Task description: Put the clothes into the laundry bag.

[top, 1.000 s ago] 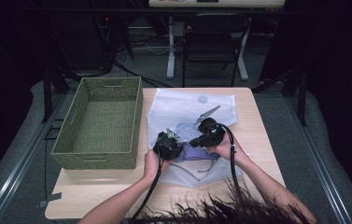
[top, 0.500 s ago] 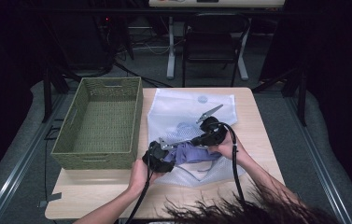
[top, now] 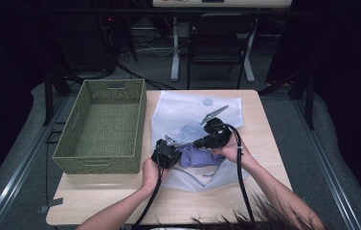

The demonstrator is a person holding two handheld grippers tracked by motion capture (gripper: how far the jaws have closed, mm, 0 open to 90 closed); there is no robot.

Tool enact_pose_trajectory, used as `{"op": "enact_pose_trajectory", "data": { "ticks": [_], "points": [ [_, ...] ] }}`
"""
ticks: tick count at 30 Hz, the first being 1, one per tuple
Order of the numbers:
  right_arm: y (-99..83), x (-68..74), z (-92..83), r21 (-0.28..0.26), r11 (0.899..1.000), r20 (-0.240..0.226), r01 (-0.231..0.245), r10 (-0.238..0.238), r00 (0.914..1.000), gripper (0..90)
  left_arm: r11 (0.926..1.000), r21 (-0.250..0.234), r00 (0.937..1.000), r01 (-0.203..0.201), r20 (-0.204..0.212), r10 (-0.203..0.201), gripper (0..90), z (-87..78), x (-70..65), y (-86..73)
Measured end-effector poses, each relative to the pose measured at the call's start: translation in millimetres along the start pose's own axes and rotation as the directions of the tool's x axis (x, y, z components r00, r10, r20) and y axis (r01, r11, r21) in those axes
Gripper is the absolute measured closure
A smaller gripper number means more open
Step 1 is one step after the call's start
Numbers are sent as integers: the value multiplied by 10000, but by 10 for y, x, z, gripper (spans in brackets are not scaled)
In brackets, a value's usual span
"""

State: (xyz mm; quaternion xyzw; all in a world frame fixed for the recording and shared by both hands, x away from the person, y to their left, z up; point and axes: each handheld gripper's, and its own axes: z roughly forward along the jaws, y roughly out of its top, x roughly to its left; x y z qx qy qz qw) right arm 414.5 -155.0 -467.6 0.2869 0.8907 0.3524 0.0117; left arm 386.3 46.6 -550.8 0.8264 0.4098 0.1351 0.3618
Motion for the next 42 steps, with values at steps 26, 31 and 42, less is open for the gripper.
{"op": "enact_pose_trajectory", "data": {
  "ticks": [26,31,42],
  "points": [
    [-77,-54,51,303,9994,122,-175,171,9998,896,9881,1459,9974,-485,-449,556,433,-243,54,-171],
    [-73,-53,48,372,9992,123,-109,105,9999,896,9876,1539,9989,-306,-301,356,550,-177,98,-200],
    [-59,-35,57,298,9995,67,-80,78,9999,896,9892,1442,9995,-256,-123,277,870,-59,112,-216]
  ]
}}
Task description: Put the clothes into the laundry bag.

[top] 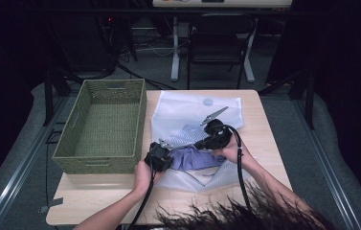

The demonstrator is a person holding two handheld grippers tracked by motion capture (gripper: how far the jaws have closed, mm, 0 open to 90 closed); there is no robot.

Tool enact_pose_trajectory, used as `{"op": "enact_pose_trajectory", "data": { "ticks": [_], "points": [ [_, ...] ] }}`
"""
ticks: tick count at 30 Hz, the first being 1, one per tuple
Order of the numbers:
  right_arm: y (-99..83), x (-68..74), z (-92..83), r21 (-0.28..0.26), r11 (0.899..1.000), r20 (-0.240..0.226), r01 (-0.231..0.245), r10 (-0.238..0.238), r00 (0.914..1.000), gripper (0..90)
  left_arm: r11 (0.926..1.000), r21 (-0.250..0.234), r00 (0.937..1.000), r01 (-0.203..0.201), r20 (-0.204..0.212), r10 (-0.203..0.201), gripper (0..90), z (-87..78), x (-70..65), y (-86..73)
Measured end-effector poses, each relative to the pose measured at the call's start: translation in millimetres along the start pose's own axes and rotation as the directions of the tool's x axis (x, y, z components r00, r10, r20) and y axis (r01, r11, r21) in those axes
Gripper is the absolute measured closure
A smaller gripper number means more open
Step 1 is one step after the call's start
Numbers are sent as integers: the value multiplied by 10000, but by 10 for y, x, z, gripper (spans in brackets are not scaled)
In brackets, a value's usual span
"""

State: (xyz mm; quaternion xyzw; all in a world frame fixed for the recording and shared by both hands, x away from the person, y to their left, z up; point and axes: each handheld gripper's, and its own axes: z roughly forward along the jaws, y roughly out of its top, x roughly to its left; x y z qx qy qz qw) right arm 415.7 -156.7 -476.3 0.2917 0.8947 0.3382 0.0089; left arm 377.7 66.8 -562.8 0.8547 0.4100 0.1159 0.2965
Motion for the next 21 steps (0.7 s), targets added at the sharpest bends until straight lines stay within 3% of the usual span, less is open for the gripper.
{"op": "enact_pose_trajectory", "data": {
  "ticks": [7,10,12,15,16,19,20,21],
  "points": [
    [30,18,-6,-71,10000,-39,-1,1,10000,896,9975,-704,9999,-32,152,43,888,61,-105,149],
    [51,31,-28,-148,9999,-88,84,-86,9999,896,9942,-1060,9998,-173,-87,165,888,98,-139,243],
    [58,34,-45,-296,9996,-53,-10,9,10000,896,9913,-1315,9997,5,-259,-40,888,142,-143,282],
    [56,23,-48,-201,9998,-80,-10,8,10000,896,9918,-1278,9980,-53,-625,-28,888,248,-113,306],
    [38,13,-15,-110,9999,-66,-71,70,10000,896,9945,-1040,9984,105,-550,-163,880,305,-88,286],
    [9,-17,39,128,9998,-36,-133,134,9999,896,9955,-940,9991,92,-393,-130,783,290,-86,269],
    [-6,-37,57,166,9997,-16,-166,166,9999,896,9961,-877,9996,52,-255,-75,783,247,-90,263],
    [-16,-55,59,201,9996,11,-182,182,9998,896,9967,-807,9998,-129,-165,116,728,195,-93,255]
  ]
}}
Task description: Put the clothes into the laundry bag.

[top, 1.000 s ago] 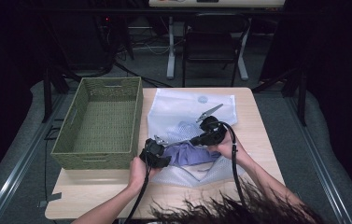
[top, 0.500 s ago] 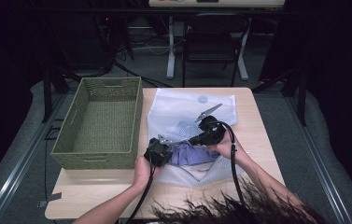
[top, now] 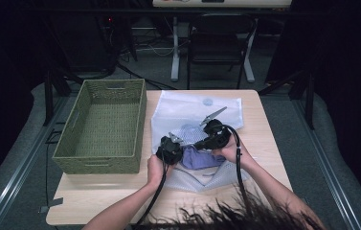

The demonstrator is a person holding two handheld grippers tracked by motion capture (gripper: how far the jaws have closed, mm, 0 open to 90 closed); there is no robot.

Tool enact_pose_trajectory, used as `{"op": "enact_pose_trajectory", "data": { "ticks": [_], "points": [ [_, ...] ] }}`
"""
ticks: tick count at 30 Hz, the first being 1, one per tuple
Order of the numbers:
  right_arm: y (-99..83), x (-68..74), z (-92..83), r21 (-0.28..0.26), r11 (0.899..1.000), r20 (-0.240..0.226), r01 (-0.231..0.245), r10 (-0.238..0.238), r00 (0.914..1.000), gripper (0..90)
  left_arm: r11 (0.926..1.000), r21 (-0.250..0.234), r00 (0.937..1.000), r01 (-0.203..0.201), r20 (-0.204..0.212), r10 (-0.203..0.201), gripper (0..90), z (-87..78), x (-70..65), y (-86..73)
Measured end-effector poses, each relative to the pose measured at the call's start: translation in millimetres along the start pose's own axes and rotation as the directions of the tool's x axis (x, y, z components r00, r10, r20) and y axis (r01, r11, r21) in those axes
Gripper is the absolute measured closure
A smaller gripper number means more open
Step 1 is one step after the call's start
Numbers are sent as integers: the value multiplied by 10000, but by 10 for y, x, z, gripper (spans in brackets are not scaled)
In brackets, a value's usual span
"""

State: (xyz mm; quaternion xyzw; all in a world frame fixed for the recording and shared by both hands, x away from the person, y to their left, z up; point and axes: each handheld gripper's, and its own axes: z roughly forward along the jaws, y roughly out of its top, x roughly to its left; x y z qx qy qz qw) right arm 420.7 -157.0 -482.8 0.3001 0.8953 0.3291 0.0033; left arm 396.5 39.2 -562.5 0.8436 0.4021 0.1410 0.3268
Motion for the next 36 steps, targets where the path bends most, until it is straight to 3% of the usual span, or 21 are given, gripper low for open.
{"op": "enact_pose_trajectory", "data": {
  "ticks": [5,8,9,12,13,17,18,19,20,21,24,30,34,36],
  "points": [
    [-6,-1,-50,-187,9998,70,-73,75,9999,896,9998,101,9981,-158,592,152,532,-244,-66,-38],
    [-3,-13,-72,-82,10000,45,56,-55,10000,896,9990,5,9966,-452,690,451,451,-344,-148,-31],
    [-7,-2,-66,-203,9998,82,-4,5,10000,896,9985,-16,9961,-542,700,542,401,-332,-200,-24],
    [-4,4,-66,-164,9999,77,36,-35,10000,896,9984,84,9960,-553,708,546,375,-264,-240,-22],
    [-3,10,-57,-143,9999,53,33,-33,10000,896,9983,164,9965,-566,626,554,372,-173,-277,-19],
    [-17,28,-12,-1,10000,38,-9,9,10000,896,9976,344,9976,-597,385,584,514,-34,-312,-11],
    [-17,28,-12,-1,10000,38,-9,9,10000,896,9973,384,9976,-630,324,618,514,2,-315,-11],
    [-20,27,1,12,10000,9,41,-41,10000,896,9978,313,9982,-588,135,584,638,61,-303,-18],
    [-20,27,1,12,10000,9,41,-41,10000,896,9978,313,9982,-588,135,584,706,61,-303,-18],
    [-16,32,-4,25,10000,21,33,-33,10000,897,9979,264,9983,-585,95,582,706,81,-289,-21],
    [-4,41,-26,-121,9999,11,-8,8,10000,897,9981,97,9982,-604,-10,604,852,94,-255,-22],
    [48,63,-114,-426,9991,-104,75,-80,9999,896,9972,-458,9969,-586,-544,560,870,58,-197,36],
    [71,71,-176,-657,9978,-80,78,-83,9999,896,9930,-1145,9955,-297,-929,190,871,-10,-120,120],
    [66,63,-176,-744,9972,-77,-15,10,10000,896,9928,-1186,9955,-176,-949,63,869,-3,-87,135]
  ]
}}
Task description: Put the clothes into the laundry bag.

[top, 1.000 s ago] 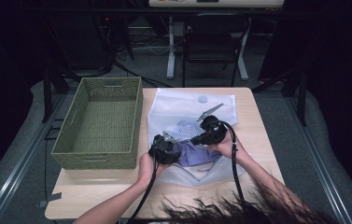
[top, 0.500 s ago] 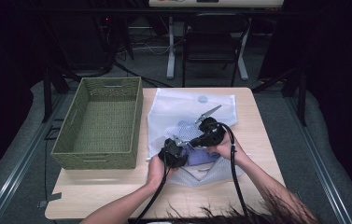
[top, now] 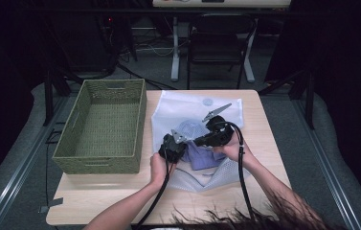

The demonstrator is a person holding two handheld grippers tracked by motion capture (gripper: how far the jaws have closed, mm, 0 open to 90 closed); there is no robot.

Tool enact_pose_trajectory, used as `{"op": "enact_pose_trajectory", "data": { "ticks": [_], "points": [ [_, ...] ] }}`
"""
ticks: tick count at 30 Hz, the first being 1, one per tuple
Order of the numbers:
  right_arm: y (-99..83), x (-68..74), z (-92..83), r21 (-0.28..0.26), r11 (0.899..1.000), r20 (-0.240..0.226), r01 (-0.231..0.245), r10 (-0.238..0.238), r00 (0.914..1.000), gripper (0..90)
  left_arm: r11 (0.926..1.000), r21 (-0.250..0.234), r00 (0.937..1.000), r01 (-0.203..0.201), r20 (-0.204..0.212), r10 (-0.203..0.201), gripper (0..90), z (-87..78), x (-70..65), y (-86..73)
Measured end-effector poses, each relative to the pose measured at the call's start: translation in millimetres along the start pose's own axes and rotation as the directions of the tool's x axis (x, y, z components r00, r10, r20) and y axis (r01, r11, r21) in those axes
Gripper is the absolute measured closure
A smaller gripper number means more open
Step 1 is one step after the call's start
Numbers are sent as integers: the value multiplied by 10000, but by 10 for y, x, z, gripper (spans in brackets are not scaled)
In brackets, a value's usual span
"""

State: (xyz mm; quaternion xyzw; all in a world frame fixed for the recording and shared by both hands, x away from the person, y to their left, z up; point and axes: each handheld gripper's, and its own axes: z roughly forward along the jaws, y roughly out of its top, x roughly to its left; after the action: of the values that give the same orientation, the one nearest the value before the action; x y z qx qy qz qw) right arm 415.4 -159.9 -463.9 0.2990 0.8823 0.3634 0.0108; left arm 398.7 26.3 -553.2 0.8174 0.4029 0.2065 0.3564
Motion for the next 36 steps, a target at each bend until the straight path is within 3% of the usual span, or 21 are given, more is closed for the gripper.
{"op": "enact_pose_trajectory", "data": {
  "ticks": [5,8,9,13,17,20,24,26,27,28,29,31,36],
  "points": [
    [-64,-54,109,511,9987,109,-68,63,9999,896,9986,521,9996,54,287,-69,845,61,18,-70],
    [-82,-76,111,624,9980,98,-45,39,9999,896,9978,656,9987,-7,505,-26,674,21,21,-81],
    [-81,-80,98,639,9980,91,-6,0,10000,896,9973,732,9979,0,642,-47,674,-5,21,-81],
    [-93,-79,80,523,9985,136,-158,151,9998,895,9968,804,9950,-23,996,-57,500,-123,-31,-91],
    [-91,-81,71,530,9985,170,-141,133,9998,895,9978,661,9918,-60,1281,-25,418,-211,-108,-91],
    [-88,-77,81,599,9982,106,-73,67,9999,895,9970,779,9881,-19,1533,-101,405,-149,-155,-88],
    [-91,-58,115,664,9978,66,-67,63,10000,895,9951,965,9835,207,1770,-376,452,14,-213,-108],
    [-94,-61,127,774,9970,41,3,-6,10000,895,9953,956,9854,125,1681,-285,525,72,-239,-112],
    [-101,-60,143,756,9971,43,-71,68,10000,895,9953,964,9872,69,1580,-221,627,111,-258,-114],
    [-101,-60,143,756,9971,43,-71,68,10000,895,9953,964,9872,69,1580,-221,681,111,-258,-114],
    [-103,-54,152,665,9977,54,-154,151,9999,896,9948,1016,9878,-20,1549,-139,681,122,-263,-117],
    [-87,-40,142,718,9974,41,-50,48,10000,896,9954,950,9887,-147,1499,3,834,150,-277,-128],
    [-70,-9,122,540,9985,-15,-53,54,10000,896,9964,791,9897,-290,1422,176,878,150,-278,-116]
  ]
}}
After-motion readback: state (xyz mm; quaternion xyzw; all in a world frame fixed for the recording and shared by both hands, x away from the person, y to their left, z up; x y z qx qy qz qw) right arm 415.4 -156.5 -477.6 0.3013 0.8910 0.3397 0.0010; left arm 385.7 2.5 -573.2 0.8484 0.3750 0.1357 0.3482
